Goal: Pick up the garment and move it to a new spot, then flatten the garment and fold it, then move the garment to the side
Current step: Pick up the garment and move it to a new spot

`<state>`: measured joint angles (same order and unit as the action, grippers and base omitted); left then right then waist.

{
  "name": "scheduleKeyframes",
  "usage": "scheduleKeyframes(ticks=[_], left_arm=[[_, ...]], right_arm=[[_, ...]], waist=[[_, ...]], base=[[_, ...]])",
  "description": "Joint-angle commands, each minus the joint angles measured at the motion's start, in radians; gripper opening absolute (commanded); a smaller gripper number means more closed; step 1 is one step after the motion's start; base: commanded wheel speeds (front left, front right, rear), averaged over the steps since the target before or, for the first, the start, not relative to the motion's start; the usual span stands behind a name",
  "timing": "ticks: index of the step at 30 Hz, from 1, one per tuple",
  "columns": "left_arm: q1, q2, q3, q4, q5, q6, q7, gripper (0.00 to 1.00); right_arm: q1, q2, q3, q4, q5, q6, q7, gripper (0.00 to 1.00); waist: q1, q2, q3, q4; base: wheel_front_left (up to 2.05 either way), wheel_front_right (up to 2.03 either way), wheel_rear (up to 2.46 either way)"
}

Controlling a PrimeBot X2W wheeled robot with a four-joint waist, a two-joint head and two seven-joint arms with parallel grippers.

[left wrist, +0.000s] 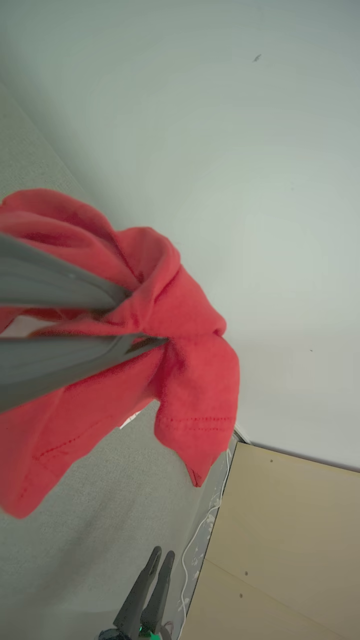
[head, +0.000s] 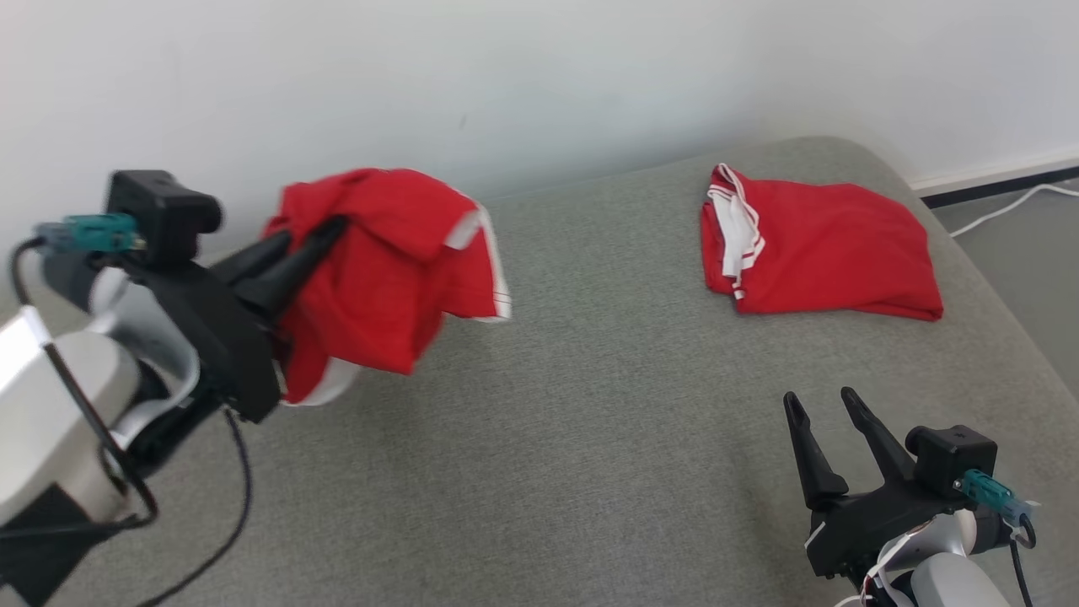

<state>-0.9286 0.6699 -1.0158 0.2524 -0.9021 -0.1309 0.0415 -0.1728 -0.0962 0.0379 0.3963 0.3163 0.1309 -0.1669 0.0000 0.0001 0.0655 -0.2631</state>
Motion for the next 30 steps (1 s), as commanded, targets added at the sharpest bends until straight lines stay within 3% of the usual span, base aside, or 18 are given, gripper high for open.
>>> scheduleKeyframes(ticks=[1,7,14,22,27,28,29,30], left_arm=[[-0.009,-0.003,-0.001,-0.005,0.006,0.002,-0.008,0.00],[0.030,-0.076,-0.042,-0.026,0.031,0.006,-0.047,0.00],[0.135,-0.192,-0.099,0.025,0.017,0.011,-0.115,0.00],[0.242,-0.348,-0.166,0.189,-0.020,0.003,-0.195,0.00],[0.264,-0.413,-0.206,0.287,-0.013,0.002,-0.234,0.00],[0.267,-0.423,-0.210,0.303,-0.012,0.001,-0.242,0.18],[0.269,-0.431,-0.215,0.316,-0.010,0.001,-0.249,1.00],[0.266,-0.438,-0.219,0.325,-0.004,0.001,-0.256,1.00]], right_arm=[[-0.007,-0.002,-0.002,0.001,0.009,-0.001,-0.003,1.00],[-0.010,0.002,0.004,0.015,0.012,-0.001,-0.013,1.00],[-0.005,0.003,0.000,0.022,0.016,-0.001,-0.020,1.00],[-0.019,0.003,0.018,0.035,0.017,-0.001,-0.019,1.00],[-0.023,0.002,0.025,0.040,0.017,-0.001,-0.016,1.00],[-0.022,0.001,0.025,0.042,0.018,-0.001,-0.016,1.00],[-0.020,0.000,0.025,0.043,0.019,-0.001,-0.016,1.00],[-0.017,-0.003,0.024,0.044,0.021,-0.001,-0.018,1.00]], waist=[[0.0000,-0.0001,-0.002,-0.020],[0.0000,-0.0001,-0.007,-0.032],[0.0000,-0.0001,-0.006,0.003],[0.0000,-0.0001,-0.007,0.043],[0.0000,-0.0001,-0.015,0.049],[0.0000,-0.0001,-0.018,0.050],[0.0000,-0.0001,-0.021,0.051],[0.0000,-0.0001,-0.023,0.053]], base=[[0.00,0.00,0.00],[0.00,0.00,0.00],[0.00,0.00,0.00],[0.00,0.00,0.00],[0.00,0.00,0.00],[0.00,0.00,0.00],[0.00,0.00,0.00],[0.00,0.00,0.00]])
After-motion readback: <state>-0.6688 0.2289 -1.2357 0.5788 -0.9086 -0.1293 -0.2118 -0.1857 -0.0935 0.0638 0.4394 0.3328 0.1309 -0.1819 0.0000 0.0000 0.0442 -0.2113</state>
